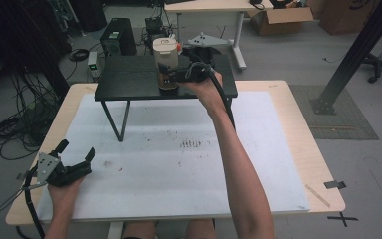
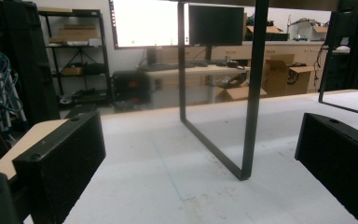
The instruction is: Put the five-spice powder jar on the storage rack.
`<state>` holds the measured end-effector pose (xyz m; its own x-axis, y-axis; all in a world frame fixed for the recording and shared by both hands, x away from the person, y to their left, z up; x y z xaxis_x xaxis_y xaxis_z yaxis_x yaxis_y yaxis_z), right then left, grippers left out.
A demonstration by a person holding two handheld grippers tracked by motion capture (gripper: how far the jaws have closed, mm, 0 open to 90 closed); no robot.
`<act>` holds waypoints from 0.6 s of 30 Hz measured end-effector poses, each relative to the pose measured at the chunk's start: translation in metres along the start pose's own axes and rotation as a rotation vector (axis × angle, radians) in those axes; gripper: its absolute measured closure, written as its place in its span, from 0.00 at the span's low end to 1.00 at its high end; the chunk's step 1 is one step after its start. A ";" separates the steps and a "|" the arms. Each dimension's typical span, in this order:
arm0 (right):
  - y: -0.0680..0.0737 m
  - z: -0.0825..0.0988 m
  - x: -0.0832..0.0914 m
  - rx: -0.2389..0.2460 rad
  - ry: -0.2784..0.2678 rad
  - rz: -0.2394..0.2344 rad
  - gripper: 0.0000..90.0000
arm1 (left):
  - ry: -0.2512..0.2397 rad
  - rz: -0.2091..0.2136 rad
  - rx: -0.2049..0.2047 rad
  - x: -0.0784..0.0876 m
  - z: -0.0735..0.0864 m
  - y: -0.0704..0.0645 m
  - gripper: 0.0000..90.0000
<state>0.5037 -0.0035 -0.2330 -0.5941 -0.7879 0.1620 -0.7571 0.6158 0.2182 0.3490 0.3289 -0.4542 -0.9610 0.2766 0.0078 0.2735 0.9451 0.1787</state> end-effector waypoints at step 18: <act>-0.004 0.020 0.058 0.035 -0.031 0.060 0.00 | -0.001 0.000 -0.001 0.000 0.000 0.000 0.02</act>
Point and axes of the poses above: each handheld gripper's, and its own axes: x roughly backward along the jaws, z roughly out of its underside, y roughly to its left, the point moved 7 cm from there along -x, roughly forward along the jaws, and after that the axes turned 10 degrees about -x, right-handed, at the moved point
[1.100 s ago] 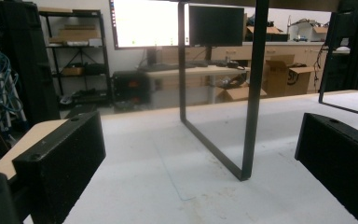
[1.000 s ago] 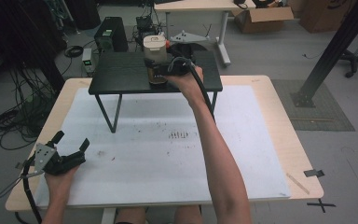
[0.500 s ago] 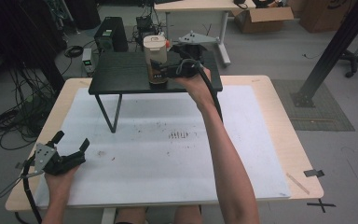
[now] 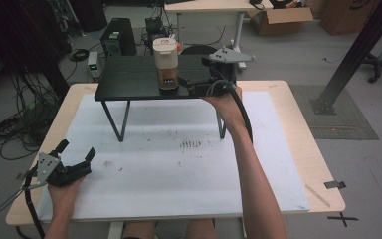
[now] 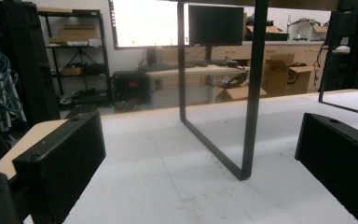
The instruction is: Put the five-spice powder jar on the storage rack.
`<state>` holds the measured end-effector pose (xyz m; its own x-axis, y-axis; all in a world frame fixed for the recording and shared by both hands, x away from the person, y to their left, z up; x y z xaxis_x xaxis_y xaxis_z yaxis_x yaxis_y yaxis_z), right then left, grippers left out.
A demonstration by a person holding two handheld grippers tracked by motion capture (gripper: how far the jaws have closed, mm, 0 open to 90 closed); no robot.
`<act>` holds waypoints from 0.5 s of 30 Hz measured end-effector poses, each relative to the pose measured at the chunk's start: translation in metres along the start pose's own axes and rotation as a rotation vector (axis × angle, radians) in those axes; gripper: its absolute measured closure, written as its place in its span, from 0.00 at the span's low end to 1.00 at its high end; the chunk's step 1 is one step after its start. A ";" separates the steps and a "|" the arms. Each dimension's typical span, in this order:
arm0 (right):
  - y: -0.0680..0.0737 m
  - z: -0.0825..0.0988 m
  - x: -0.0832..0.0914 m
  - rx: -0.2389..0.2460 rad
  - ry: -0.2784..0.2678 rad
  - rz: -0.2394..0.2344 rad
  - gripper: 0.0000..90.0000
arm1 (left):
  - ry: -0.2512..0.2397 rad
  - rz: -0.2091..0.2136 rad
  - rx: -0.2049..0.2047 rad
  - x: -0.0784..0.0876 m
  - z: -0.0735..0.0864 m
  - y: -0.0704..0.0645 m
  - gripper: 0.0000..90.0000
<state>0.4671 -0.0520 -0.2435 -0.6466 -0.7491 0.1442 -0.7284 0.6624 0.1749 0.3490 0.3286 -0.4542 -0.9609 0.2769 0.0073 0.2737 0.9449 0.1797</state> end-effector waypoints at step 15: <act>-0.015 0.045 0.048 -0.012 -0.017 0.085 0.01 | 0.001 0.000 0.000 0.000 0.000 0.000 0.02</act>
Point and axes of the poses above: each handheld gripper's, and its own axes: x roughly backward along the jaws, z roughly out of its underside, y roughly to its left, the point moved 7 cm from there along -x, roughly forward along the jaws, and after that the axes turned 10 degrees about -x, right-handed, at the moved point
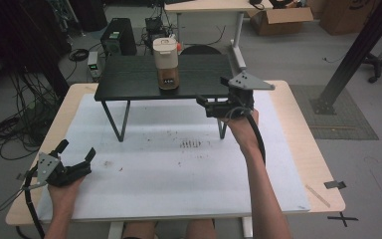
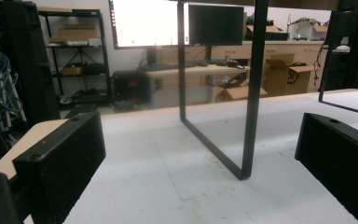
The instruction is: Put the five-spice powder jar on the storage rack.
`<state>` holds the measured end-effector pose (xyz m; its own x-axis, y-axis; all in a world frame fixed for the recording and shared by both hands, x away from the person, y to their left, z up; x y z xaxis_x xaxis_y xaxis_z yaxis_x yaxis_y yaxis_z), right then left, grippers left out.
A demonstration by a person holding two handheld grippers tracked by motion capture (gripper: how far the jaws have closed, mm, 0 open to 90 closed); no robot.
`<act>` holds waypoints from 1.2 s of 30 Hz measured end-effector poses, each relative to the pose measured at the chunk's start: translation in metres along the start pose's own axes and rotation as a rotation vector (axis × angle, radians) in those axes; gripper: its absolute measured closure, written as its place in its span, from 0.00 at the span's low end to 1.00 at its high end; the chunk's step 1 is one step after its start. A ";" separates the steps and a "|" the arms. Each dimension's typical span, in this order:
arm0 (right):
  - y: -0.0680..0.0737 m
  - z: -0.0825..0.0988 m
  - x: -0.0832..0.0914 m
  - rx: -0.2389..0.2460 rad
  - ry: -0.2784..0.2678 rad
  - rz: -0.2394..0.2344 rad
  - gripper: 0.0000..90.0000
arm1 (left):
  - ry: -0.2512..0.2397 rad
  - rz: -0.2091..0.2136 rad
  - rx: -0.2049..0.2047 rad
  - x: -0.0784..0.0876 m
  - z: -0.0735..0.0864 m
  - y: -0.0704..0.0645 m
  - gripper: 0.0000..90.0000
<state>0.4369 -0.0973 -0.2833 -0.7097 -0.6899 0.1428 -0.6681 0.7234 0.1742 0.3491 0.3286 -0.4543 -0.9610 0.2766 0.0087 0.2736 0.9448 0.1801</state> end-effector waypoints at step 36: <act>-0.053 0.156 0.087 -0.068 -0.024 0.221 0.01 | -0.002 0.000 -0.002 0.000 0.000 0.000 0.03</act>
Point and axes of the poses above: each handheld gripper's, and its own axes: x roughly backward along the jaws, z roughly out of its underside, y roughly to its left, the point moved 7 cm from there along -x, roughly forward along the jaws, and after that the axes turned 10 degrees about -x, right-handed, at the moved point
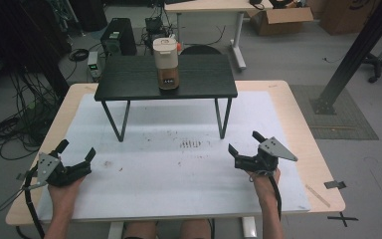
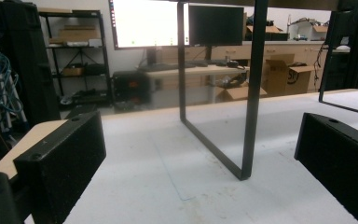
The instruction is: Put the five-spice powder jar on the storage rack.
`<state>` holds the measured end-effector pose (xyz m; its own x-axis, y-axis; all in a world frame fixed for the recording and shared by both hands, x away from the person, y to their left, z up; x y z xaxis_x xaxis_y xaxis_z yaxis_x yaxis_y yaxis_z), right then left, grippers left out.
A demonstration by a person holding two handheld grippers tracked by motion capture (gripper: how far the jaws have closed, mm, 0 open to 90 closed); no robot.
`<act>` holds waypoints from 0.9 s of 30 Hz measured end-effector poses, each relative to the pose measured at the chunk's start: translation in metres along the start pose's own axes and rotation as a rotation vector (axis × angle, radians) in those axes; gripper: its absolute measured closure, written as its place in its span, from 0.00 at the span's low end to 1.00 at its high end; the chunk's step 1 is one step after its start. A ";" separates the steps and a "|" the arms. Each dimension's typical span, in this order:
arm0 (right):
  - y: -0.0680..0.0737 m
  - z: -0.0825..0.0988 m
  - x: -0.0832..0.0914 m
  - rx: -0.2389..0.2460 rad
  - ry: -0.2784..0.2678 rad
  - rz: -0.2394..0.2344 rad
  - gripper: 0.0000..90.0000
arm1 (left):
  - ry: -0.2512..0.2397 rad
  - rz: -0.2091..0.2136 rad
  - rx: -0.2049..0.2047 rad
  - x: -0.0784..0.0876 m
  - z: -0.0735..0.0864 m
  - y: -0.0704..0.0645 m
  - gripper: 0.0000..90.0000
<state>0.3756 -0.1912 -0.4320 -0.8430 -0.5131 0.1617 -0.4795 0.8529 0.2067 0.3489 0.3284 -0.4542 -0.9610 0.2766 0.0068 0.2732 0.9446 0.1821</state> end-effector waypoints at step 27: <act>-0.016 0.029 0.021 0.017 -0.008 0.078 0.03 | 0.005 0.002 0.002 -0.001 0.000 0.000 0.03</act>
<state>0.3582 -0.2125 -0.4597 -0.8797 -0.4445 0.1690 -0.4164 0.8916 0.1779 0.3495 0.3283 -0.4544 -0.9607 0.2772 0.0120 0.2748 0.9446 0.1797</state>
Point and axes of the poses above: each handheld gripper's, and its own axes: x roughly backward along the jaws, z roughly out of its underside, y roughly to its left, the point moved 7 cm from there along -x, roughly forward along the jaws, and after that the axes turned 10 degrees about -x, right-handed, at the moved point
